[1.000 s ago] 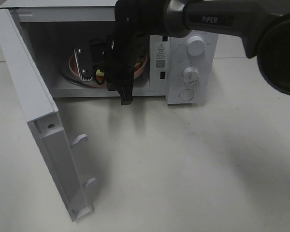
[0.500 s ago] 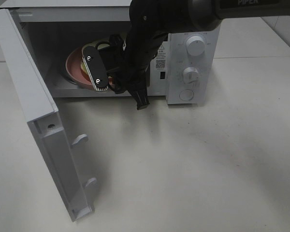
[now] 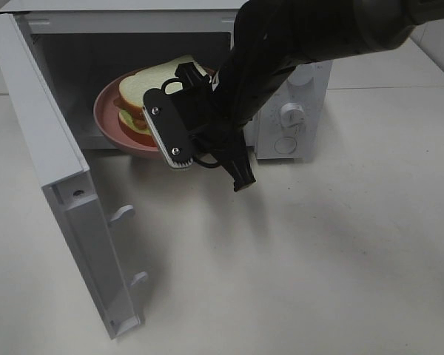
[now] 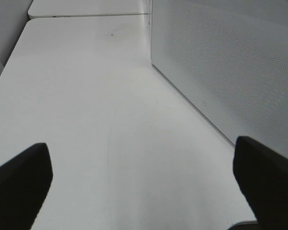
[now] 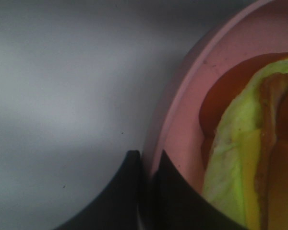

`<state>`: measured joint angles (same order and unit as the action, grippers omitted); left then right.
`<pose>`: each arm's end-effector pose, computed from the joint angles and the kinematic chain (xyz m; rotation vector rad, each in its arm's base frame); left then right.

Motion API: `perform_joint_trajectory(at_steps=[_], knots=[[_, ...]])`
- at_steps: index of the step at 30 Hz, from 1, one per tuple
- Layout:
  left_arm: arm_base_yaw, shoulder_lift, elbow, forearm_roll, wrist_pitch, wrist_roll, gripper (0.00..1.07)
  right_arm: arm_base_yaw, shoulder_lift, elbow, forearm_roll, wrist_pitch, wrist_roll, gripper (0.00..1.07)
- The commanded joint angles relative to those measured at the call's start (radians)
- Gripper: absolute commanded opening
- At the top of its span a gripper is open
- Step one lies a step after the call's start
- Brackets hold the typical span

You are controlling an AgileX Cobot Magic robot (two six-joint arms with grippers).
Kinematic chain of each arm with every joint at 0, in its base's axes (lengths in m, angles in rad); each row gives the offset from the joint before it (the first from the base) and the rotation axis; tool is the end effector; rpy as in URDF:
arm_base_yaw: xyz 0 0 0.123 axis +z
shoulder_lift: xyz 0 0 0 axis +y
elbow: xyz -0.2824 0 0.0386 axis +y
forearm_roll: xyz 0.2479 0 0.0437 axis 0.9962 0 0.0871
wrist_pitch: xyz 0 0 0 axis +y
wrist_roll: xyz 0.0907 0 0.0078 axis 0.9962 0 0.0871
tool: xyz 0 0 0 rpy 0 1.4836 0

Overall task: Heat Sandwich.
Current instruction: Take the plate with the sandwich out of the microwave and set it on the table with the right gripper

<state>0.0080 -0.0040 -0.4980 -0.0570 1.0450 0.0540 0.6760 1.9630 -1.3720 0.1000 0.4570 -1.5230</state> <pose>-0.0046 -0.0045 0.2780 0.0487 2.0248 -0.0288 0.3298 0.2696 0.1928 -2.2233 1.2414 -0.2452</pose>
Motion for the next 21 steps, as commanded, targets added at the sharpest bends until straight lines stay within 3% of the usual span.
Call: perform_joint_trajectory(at_steps=[1, 21], knots=[[0.004, -0.019, 0.003, 0.000, -0.009, 0.001, 0.97, 0.013, -0.053, 0.045, 0.026, -0.031, -0.038, 0.00], [0.004, -0.019, 0.003, 0.000, -0.009, 0.001, 0.97, 0.051, -0.259, 0.257, 0.101, -0.025, -0.083, 0.00]])
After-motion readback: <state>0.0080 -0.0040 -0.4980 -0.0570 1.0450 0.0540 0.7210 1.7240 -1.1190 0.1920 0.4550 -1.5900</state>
